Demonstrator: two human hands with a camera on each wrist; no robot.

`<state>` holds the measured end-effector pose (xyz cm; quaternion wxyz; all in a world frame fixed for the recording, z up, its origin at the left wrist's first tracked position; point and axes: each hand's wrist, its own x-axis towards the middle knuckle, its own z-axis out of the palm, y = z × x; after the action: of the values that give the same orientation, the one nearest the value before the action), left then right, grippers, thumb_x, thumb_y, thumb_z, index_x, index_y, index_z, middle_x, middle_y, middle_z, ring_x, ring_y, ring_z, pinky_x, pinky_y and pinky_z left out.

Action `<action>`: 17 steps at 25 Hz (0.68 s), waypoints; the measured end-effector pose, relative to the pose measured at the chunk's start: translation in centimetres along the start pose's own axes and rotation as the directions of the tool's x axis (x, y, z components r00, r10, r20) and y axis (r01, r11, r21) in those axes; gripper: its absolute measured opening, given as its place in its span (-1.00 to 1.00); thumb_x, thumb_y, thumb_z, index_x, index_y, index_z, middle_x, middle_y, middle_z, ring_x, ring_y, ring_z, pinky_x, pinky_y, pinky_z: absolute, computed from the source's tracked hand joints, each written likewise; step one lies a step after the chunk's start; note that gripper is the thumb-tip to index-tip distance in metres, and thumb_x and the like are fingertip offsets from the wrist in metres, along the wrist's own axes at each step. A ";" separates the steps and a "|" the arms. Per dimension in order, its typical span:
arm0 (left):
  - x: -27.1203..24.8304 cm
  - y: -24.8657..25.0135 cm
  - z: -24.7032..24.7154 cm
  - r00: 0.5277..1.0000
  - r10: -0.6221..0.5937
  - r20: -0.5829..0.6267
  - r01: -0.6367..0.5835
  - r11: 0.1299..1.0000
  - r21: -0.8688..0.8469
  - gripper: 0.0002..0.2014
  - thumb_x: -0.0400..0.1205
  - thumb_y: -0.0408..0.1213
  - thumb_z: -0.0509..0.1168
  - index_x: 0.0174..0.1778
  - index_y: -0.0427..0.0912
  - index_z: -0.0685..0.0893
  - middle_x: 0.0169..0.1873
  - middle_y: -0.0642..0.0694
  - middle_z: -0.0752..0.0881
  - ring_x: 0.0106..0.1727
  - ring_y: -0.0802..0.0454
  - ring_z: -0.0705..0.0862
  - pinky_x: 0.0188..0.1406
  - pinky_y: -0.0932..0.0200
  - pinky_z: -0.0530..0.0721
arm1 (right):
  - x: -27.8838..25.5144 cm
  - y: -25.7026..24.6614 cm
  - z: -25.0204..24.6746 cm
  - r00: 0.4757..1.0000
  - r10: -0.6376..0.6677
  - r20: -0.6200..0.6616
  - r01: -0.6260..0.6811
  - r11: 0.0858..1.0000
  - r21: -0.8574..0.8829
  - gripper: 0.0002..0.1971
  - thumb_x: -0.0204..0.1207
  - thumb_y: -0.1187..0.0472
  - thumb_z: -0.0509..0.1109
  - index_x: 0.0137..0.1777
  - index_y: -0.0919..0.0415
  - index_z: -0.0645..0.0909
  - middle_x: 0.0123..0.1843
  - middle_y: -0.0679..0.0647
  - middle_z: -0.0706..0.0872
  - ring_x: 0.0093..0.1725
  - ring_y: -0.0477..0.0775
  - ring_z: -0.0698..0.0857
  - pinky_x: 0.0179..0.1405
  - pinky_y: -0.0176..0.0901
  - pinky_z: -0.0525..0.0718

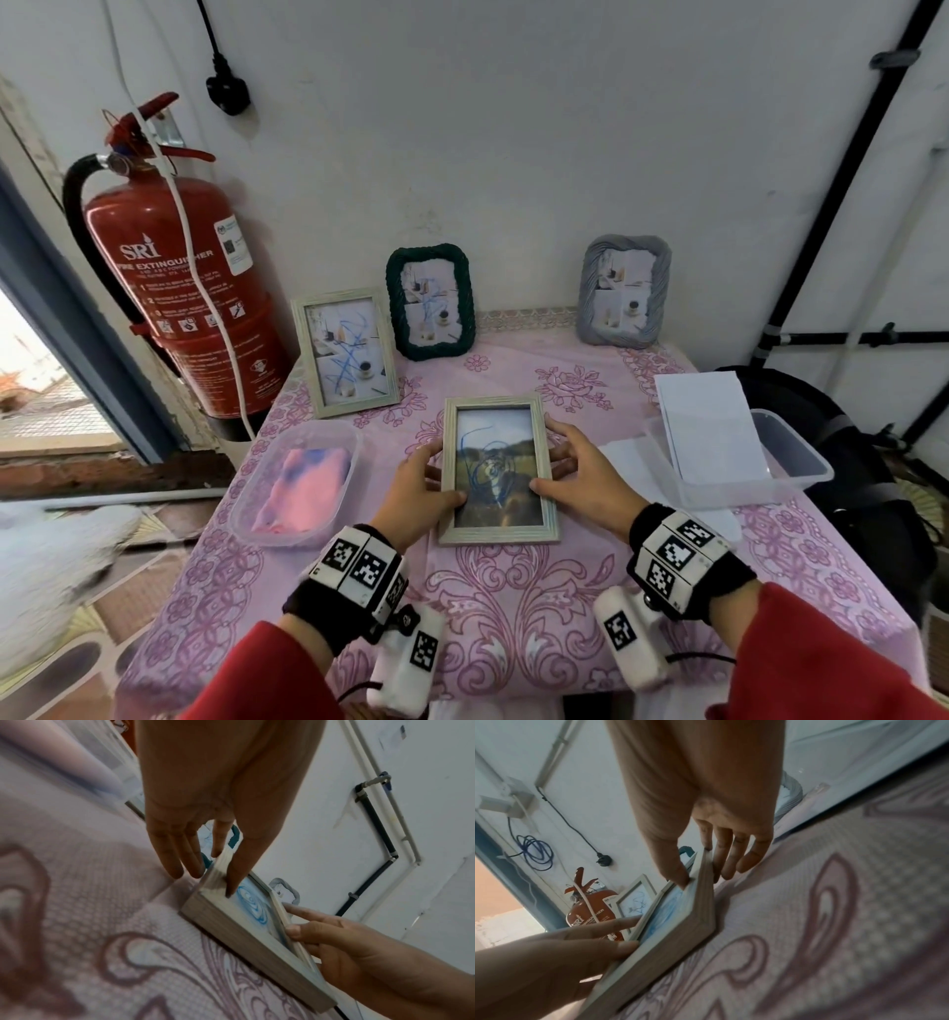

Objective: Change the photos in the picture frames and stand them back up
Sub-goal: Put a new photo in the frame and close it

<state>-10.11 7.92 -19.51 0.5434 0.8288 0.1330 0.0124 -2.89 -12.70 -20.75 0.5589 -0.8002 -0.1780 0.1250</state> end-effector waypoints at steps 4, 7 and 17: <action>0.3 -0.4 -0.1 0.999 -0.037 0.002 0.037 0.989 0.141 -0.28 0.45 -0.41 0.45 0.53 -0.09 0.35 0.23 -0.24 0.41 0.18 -0.19 0.57 0.33 0.04 0.57 | 0.4 0.4 -0.3 0.999 0.035 0.010 -0.034 0.995 -0.093 -0.27 0.33 0.39 0.55 0.49 0.15 0.36 -0.10 -0.11 0.58 -0.18 -0.19 0.57 -0.18 -0.49 0.55; 0.4 -0.9 -0.1 0.995 -0.094 0.029 0.086 0.976 0.201 -0.25 0.46 -0.36 0.46 0.56 -0.12 0.31 0.17 -0.11 0.26 0.18 -0.06 0.51 0.41 0.13 0.47 | 0.6 0.5 -0.3 0.998 0.054 0.018 -0.051 0.985 -0.168 -0.30 0.31 0.33 0.57 0.46 0.18 0.41 -0.06 -0.05 0.55 -0.18 -0.18 0.52 -0.19 -0.55 0.51; -1.3 1.3 -3.2 0.988 0.108 -0.107 -0.104 0.994 0.044 -0.42 0.53 -0.30 0.41 0.47 -0.04 0.39 0.15 -0.11 0.56 0.05 0.04 0.61 -0.05 0.28 0.61 | 0.2 0.7 -1.8 0.992 0.081 0.101 -0.061 0.980 -0.191 -0.27 0.35 0.19 0.59 0.51 0.09 0.39 0.34 0.30 0.42 0.22 0.13 0.55 0.13 -0.31 0.50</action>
<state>-11.66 10.02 -16.82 0.5180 0.8430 0.1184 0.0840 -1.87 -14.32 -20.78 0.4660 -0.8470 -0.1903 0.1709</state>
